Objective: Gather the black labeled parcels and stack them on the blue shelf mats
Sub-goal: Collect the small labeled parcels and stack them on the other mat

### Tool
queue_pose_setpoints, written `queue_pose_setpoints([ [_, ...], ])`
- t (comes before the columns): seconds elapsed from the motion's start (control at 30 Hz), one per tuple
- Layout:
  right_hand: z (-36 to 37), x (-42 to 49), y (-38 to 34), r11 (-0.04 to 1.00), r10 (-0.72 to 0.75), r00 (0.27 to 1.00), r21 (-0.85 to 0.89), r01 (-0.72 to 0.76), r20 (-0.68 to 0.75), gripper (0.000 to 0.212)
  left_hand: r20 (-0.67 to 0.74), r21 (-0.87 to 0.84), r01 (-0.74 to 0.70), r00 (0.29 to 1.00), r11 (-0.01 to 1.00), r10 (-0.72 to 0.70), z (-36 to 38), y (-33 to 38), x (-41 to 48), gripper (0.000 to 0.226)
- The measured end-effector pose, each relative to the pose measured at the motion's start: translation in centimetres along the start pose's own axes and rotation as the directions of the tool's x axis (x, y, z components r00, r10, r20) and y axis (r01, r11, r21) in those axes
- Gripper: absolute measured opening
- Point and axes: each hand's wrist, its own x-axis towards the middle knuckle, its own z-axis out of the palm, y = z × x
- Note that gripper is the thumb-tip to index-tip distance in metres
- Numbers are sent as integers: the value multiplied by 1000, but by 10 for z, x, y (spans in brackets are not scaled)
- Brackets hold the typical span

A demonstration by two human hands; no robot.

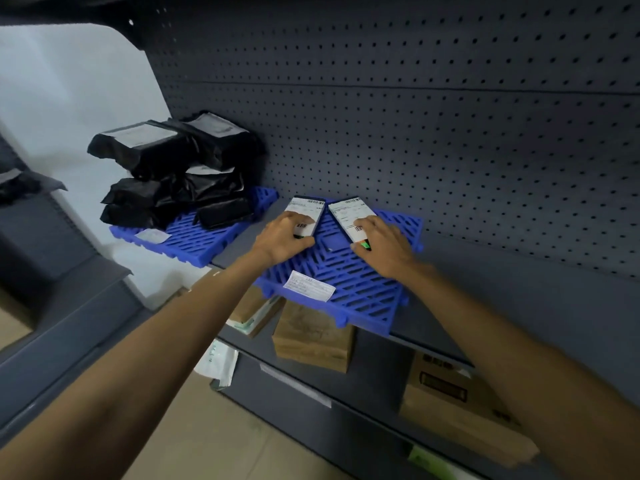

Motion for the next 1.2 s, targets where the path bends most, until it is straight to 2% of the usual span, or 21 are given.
queue_pose_setpoints([
  [0.23,-10,-35,-8,991,134,991,-24,-134,19,70,155,39,-156,977,987,148,-2,-7,7,57],
  [0.37,-23,-72,-11,960,254,967,-113,-255,-27,60,155,120,-292,949,949,273,-9,14,5,55],
  [0.47,-36,-113,-8,906,374,926,-191,-378,-57,51,154,176,-441,895,880,418,-8,43,-5,48],
  [0.57,-52,-162,0,827,483,869,-273,-492,-105,46,156,187,-579,815,794,558,0,84,-22,42],
  [0.73,-84,-249,18,706,631,756,-276,-652,-173,35,212,153,-723,690,674,692,31,162,-59,34],
  [0.87,-106,-325,37,610,717,663,-267,-746,-213,25,236,114,-786,615,608,752,57,224,-96,29],
  [0.97,-120,-384,52,535,780,580,-231,-812,-233,24,277,91,-842,534,532,798,77,272,-126,25],
  [1.2,-141,-547,96,360,884,395,-175,-917,-250,34,371,54,-926,366,374,853,144,401,-217,27],
])
